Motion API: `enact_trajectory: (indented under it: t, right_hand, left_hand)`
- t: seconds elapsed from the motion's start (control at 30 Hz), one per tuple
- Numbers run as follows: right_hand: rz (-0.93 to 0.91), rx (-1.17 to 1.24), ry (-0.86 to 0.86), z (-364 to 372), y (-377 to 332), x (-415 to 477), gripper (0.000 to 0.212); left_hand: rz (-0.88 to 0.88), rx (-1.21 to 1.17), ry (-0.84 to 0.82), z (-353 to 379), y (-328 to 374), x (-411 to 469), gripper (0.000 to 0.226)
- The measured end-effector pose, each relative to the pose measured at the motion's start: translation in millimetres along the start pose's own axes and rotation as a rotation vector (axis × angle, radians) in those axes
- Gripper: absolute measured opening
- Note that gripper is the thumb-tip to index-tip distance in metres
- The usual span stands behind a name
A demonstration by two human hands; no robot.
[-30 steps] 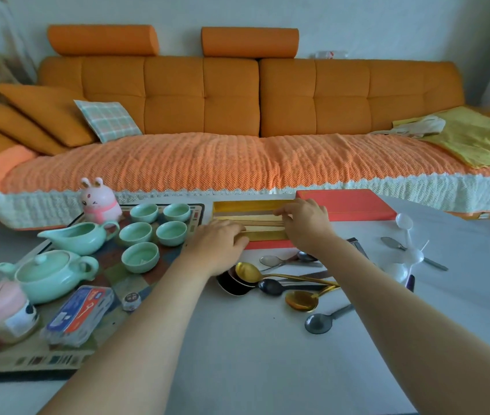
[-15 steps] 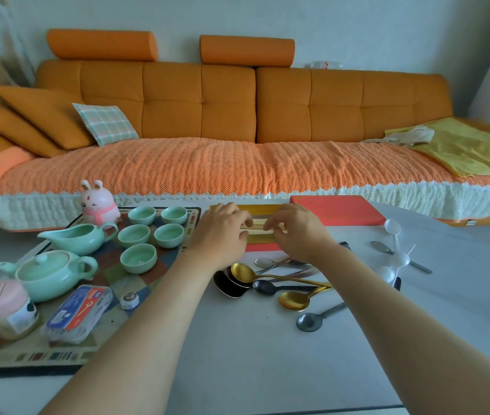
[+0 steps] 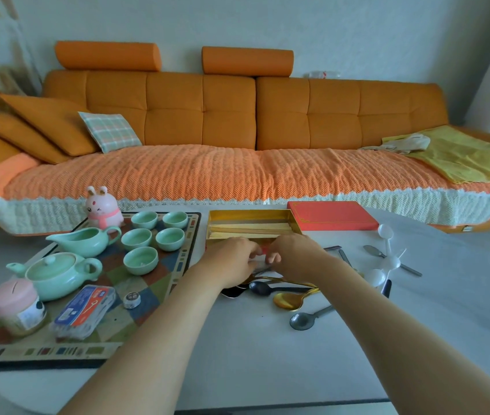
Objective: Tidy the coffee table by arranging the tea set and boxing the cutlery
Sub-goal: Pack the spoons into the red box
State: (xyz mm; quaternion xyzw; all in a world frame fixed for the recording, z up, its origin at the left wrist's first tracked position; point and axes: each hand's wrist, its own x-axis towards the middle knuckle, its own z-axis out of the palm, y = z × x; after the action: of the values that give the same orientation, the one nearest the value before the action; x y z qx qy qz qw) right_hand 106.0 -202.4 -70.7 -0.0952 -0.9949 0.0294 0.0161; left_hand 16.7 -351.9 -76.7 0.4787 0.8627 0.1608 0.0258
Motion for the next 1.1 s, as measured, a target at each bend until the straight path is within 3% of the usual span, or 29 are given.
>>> enact_trajectory:
  t: [0.17, 0.27, 0.43, 0.53, 0.67, 0.87, 1.1]
  right_hand:
    - [-0.035, 0.134, 0.074, 4, 8, 1, 0.008]
    - [-0.037, 0.289, 0.114, 1, 10, 2, 0.005]
    - [0.018, 0.442, 0.257, -2, 16, 6, 0.016]
    - [0.016, 0.443, 0.405, -3, 20, 13, 0.023]
    - [0.075, 0.381, 0.452, 2, 25, 23, 0.025]
    - [0.187, 0.252, 0.307, 9, 28, 30, 0.034]
    - [0.085, 0.272, 0.163, 4, 30, 19, 0.042]
  left_hand:
    - [-0.016, -0.110, 0.049, 0, 1, 4, 0.015]
    - [-0.037, -0.202, 0.121, -3, -4, 9, 0.016]
    - [-0.087, -0.211, 0.400, -12, -17, 13, 0.013]
    - [-0.080, -0.177, 0.479, -12, -22, 15, 0.019]
    - [-0.006, -0.068, 0.352, -6, -21, 21, 0.031]
    - [-0.049, 0.017, 0.041, 6, -19, 28, 0.042]
    - [-0.050, 0.004, 0.017, 9, -14, 30, 0.047]
